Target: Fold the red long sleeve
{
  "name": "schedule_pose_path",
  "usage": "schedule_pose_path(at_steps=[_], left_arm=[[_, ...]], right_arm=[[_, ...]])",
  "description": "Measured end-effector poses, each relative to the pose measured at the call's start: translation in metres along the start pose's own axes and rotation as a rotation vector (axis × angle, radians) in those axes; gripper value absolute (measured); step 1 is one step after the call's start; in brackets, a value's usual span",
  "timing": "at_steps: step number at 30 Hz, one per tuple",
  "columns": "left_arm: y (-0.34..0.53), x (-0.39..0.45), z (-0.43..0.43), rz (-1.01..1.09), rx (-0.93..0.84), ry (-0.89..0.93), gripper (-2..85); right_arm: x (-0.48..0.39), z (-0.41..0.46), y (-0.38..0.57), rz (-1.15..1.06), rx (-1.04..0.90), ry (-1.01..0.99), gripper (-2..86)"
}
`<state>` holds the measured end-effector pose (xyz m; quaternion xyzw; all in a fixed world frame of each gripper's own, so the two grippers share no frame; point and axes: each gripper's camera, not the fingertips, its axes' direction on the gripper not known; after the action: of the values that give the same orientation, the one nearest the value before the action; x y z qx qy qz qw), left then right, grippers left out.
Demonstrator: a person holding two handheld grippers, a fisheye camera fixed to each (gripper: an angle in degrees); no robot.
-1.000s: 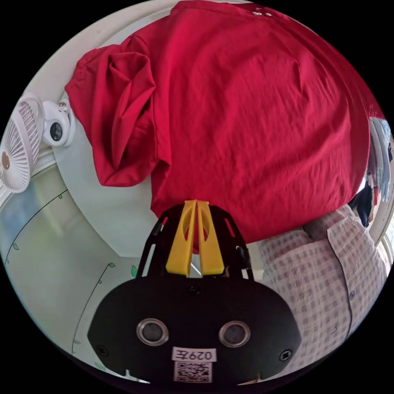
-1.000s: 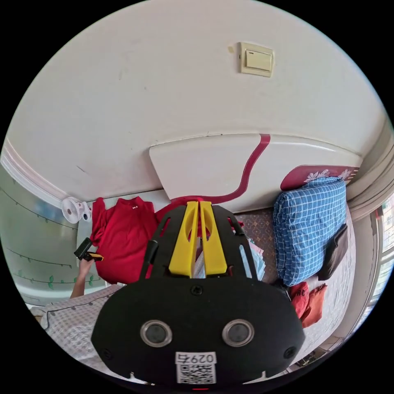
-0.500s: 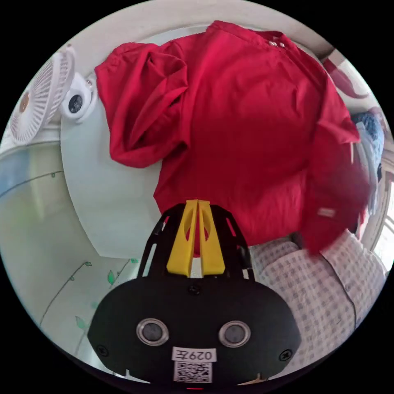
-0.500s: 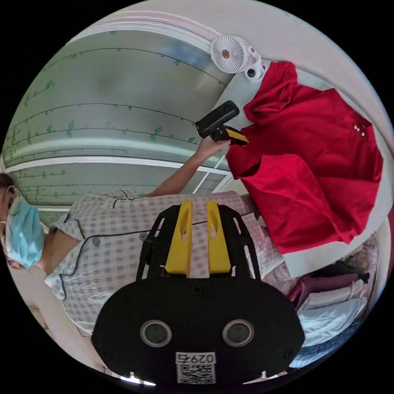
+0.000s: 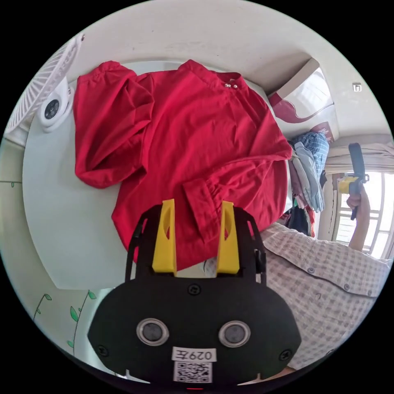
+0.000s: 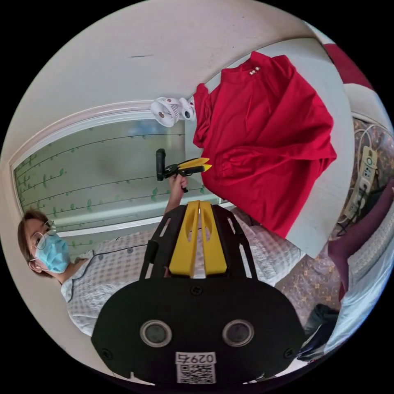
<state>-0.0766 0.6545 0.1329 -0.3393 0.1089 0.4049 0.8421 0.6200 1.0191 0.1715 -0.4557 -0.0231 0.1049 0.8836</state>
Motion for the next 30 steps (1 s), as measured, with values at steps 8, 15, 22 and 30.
schedule_pose_path(at_steps=[8, 15, 22, 30], left_arm=[[-0.042, 0.008, 0.03, 0.101, -0.134, -0.027, 4.7], [-0.028, 0.04, -0.091, 0.312, 0.113, 0.146, -0.8], [0.04, 0.085, -0.076, 0.524, -0.278, -0.034, 4.4], [0.055, 0.011, -0.092, 0.106, -0.078, 0.139, 1.8]], right_arm=[[0.006, -0.009, 0.02, 0.047, 0.053, 0.014, -0.4], [0.01, -0.023, 0.032, 0.053, 0.14, -0.047, -0.4], [0.007, -0.013, 0.018, 0.065, 0.125, 0.057, -0.4], [0.045, 0.016, -0.02, 0.182, 0.106, 0.454, -0.4]])
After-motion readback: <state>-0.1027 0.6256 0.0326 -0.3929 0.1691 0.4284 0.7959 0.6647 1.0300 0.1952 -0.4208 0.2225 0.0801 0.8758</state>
